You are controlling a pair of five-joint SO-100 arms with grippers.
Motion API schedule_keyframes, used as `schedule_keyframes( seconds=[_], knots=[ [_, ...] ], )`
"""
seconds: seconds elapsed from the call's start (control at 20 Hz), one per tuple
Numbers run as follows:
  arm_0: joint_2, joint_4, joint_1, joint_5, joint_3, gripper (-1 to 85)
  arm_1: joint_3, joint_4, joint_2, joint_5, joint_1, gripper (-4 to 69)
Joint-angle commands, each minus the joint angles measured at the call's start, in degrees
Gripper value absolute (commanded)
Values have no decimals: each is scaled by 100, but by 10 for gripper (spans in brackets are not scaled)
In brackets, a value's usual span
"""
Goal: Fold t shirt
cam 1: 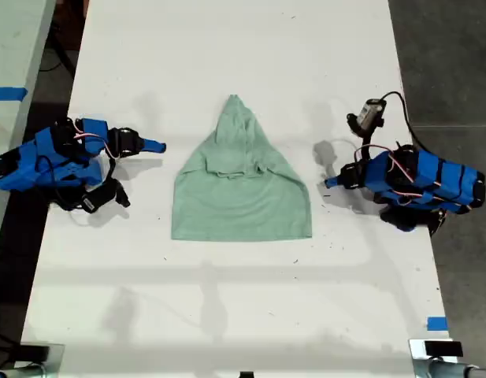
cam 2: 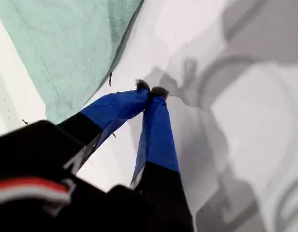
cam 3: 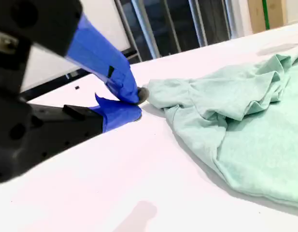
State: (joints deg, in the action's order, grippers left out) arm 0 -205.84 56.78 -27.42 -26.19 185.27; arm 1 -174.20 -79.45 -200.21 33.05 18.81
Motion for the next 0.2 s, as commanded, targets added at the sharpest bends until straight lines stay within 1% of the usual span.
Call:
schedule_keyframes(
  seconds=[0.0, 0.15],
  knots=[
    [-35, -105, 53, -35, 97, -3, -246, 26, -53, -35, -62, 10],
    [-35, -105, 44, -44, 97, -3, -246, 26, -53, -35, -62, 10]
  ],
)
